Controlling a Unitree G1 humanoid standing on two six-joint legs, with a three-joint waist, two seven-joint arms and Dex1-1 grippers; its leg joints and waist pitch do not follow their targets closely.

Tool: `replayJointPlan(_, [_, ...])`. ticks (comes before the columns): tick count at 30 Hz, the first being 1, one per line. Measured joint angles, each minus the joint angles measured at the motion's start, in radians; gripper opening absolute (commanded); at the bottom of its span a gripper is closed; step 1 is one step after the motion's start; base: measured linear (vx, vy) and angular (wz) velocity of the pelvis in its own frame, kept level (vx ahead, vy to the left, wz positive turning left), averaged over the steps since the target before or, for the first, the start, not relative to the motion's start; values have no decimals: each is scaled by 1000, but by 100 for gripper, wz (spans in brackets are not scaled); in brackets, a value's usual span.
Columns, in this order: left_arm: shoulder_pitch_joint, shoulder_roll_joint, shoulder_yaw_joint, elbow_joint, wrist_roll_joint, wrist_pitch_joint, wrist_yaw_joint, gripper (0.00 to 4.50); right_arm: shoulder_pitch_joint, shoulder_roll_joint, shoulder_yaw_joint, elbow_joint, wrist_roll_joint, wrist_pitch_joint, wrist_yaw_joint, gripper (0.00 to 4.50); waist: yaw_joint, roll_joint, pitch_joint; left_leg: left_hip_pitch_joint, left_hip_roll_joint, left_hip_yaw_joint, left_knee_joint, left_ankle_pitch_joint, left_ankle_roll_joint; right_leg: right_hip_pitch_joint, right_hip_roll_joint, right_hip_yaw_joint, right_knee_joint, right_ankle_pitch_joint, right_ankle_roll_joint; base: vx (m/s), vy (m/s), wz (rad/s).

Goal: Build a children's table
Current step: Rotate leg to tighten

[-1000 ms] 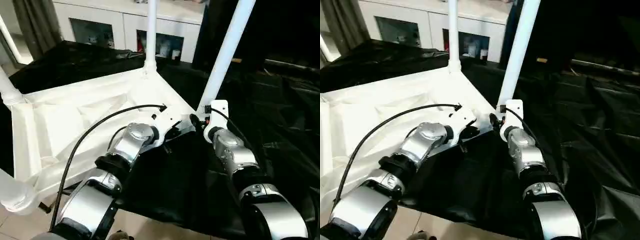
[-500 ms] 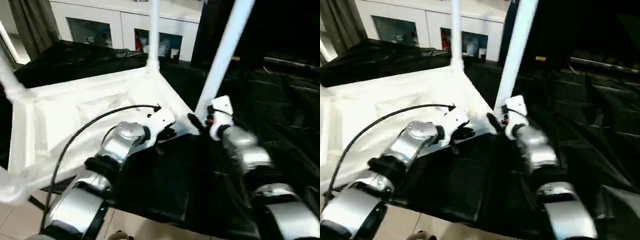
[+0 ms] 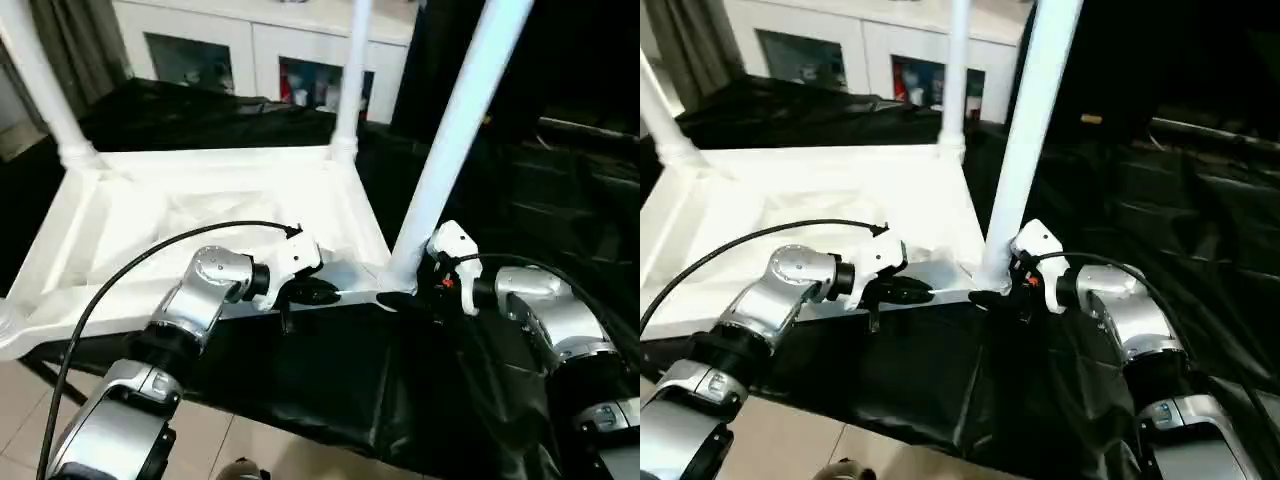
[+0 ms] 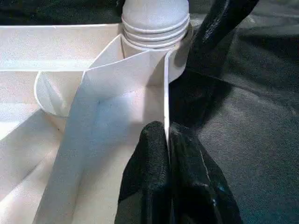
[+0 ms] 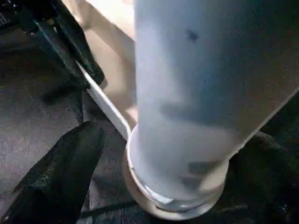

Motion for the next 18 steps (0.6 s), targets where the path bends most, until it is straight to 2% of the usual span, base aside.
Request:
replayJointPlan(6, [14, 7, 0, -28, -1, 11, -8, 0, 1, 0, 0, -4, 2, 31, 6, 418, 1, 0, 0, -1, 0, 0, -1, 0, 0, -1, 0, 0, 0, 0, 0, 0, 0, 0])
replayJointPlan(8, [15, 8, 1, -30, -2, 16, -11, 0, 2, 0, 0, -8, 2, 41, 7, 390, 1, 0, 0, -1, 0, 0, -1, 0, 0, -1, 0, 0, 0, 0, 0, 0, 0, 0])
replayJointPlan(11, [15, 9, 1, -31, -3, 19, -17, 0, 2, -1, -1, -10, 1, 47, 5, 377, 1, 0, 0, -1, 0, 0, -1, 0, 0, -1, 0, 0, 0, 0, 0, 0, 0, 0])
replayJointPlan(13, [15, 10, 1, -32, -3, 20, -18, 0, 3, -2, -1, -10, 1, 47, 5, 344, 1, 0, 0, 0, 0, 0, -1, 0, 0, -1, 0, 0, 0, 0, 0, 0, 0, 0])
replayJointPlan(16, [17, 10, 1, -37, -3, 22, -22, 0, 4, -3, -5, -10, 1, 49, 2, 335, 2, 0, 0, -1, 0, 0, -1, 0, 0, -1, 0, 0, 0, 0, 0, 0, 0, 0])
replayJointPlan(18, [17, 10, 1, -38, -3, 25, -23, 0, 4, -3, -5, -12, 1, 52, 1, 304, 2, 0, 0, -1, 0, 0, -1, 0, 0, -1, 0, 0, 0, 0, 0, 0, 0, 0])
